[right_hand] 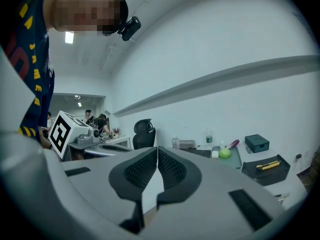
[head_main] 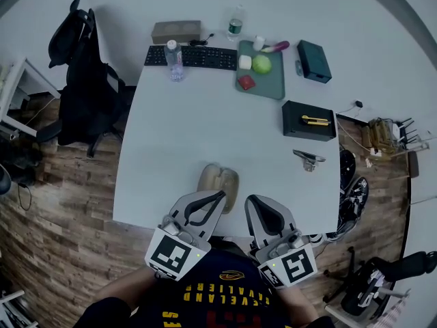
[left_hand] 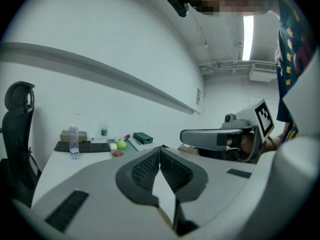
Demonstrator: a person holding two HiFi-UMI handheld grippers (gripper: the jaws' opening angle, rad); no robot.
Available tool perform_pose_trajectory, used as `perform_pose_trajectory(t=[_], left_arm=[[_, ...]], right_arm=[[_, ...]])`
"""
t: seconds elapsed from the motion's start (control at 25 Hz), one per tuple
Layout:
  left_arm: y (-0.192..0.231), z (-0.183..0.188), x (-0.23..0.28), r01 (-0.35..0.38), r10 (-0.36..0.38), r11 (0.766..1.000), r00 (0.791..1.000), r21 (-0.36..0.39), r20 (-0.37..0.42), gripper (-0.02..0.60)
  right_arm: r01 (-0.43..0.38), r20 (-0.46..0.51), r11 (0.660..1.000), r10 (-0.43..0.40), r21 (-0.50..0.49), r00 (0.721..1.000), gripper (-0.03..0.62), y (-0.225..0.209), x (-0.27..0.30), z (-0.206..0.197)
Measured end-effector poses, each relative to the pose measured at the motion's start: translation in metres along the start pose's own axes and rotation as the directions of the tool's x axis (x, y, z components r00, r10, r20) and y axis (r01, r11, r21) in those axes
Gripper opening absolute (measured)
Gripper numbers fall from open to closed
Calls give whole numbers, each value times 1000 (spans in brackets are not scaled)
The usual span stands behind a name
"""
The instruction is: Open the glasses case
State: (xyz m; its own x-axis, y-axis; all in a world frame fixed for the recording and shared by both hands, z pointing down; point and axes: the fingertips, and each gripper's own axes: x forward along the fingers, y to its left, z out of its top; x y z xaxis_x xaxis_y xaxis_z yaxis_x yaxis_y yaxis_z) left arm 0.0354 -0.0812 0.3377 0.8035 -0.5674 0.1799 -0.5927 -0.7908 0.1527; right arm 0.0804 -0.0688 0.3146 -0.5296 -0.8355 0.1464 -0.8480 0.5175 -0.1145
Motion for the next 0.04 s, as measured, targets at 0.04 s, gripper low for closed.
perform_pose_trajectory(t=[0.04], left_arm=[[1, 0, -1, 1, -1, 1000, 1000, 0, -2, 14]], right_arm=[[0, -1, 1000, 0, 2, 1000, 21, 1, 1, 0]])
